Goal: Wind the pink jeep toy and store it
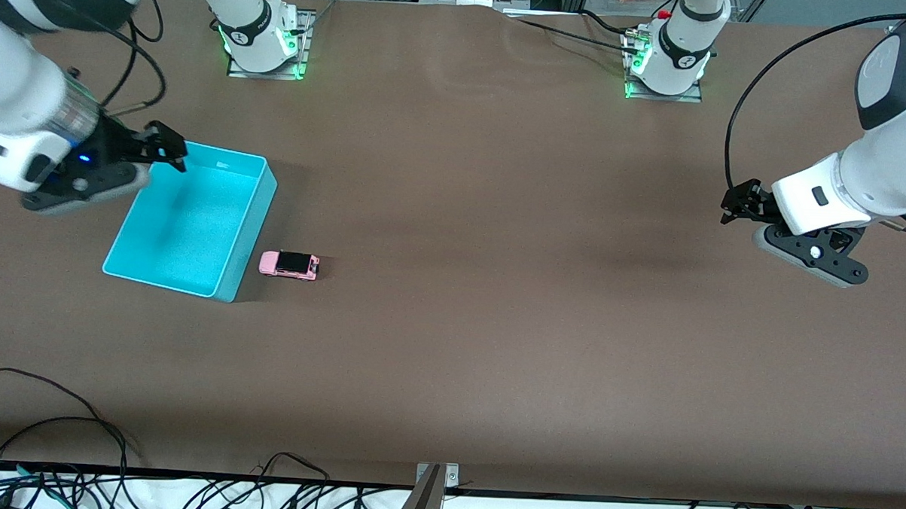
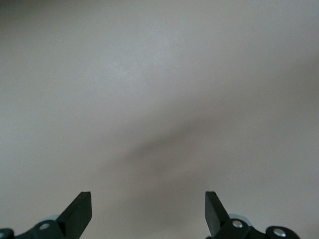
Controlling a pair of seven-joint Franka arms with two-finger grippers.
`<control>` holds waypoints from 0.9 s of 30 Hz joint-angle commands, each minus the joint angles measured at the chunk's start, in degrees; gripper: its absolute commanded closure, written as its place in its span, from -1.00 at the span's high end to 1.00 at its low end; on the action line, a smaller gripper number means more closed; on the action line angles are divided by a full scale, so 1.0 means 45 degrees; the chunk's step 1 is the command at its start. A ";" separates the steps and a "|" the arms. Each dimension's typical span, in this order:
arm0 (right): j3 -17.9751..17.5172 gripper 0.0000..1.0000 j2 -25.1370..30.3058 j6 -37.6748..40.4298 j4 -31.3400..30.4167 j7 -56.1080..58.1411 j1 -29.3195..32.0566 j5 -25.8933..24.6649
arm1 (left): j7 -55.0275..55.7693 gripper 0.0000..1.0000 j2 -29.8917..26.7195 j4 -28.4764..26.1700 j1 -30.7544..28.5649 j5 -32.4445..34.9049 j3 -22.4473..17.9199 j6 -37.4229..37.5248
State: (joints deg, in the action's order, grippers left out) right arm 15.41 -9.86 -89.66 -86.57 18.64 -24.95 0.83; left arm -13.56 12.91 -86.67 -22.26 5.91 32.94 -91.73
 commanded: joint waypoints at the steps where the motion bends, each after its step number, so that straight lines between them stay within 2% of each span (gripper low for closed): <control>1: -0.0104 1.00 -0.0990 -0.0504 0.0098 0.2201 0.0057 0.0734 | 0.0298 1.00 -0.0681 -0.0096 0.1953 -0.0082 -0.2177 0.0267; 4: -0.0123 1.00 -0.1692 -0.0720 0.0098 0.3936 0.0076 0.1027 | 0.0317 1.00 -0.0838 -0.0116 0.3615 -0.0199 -0.4346 0.0209; 6: -0.0104 1.00 -0.2220 -0.0837 0.0098 0.5187 0.0076 0.1280 | 0.0298 1.00 -0.0877 -0.0154 0.3931 -0.0549 -0.5033 0.0034; 8: -0.0104 1.00 -0.2650 -0.1148 0.0040 0.6029 0.0095 0.1515 | 0.0317 1.00 -0.1090 -0.0445 0.4029 -0.1115 -0.5405 -0.0298; 12: -0.0104 1.00 -0.3509 -0.1598 0.0019 0.7571 0.0096 0.1867 | 0.0318 1.00 -0.2436 -0.2415 0.4848 -0.1372 -0.6303 -0.1974; 16: -0.0104 1.00 -0.4388 -0.2262 -0.0039 0.9525 0.0174 0.2529 | 0.0317 1.00 -0.3414 -0.3610 0.5162 -0.1274 -0.6461 -0.2507; 19: -0.0104 1.00 -0.4955 -0.2692 -0.0136 1.0367 0.0213 0.2902 | 0.0337 1.00 -0.3922 -0.4020 0.5376 -0.1274 -0.6539 -0.2468; 23: -0.0142 1.00 -0.5249 -0.3608 -0.0487 1.0817 0.0037 0.2864 | 0.0337 1.00 -0.3924 -0.3983 0.6332 -0.1294 -0.7572 -0.2448; 24: -0.0143 1.00 -0.5540 -0.4617 -0.1010 1.1282 -0.0234 0.2864 | 0.0337 1.00 -0.3769 -0.3751 0.6431 -0.1274 -0.7787 -0.2293; 27: -0.0143 1.00 -0.5543 -0.5094 -0.1366 1.1326 -0.0334 0.2864 | 0.0337 1.00 -0.3651 -0.3554 0.6451 -0.1274 -0.7790 -0.1961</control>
State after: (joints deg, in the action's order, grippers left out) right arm 14.85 -34.85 -105.92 -87.88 66.19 -24.81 12.51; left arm -12.18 -3.62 -102.84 4.75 1.12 0.92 -101.25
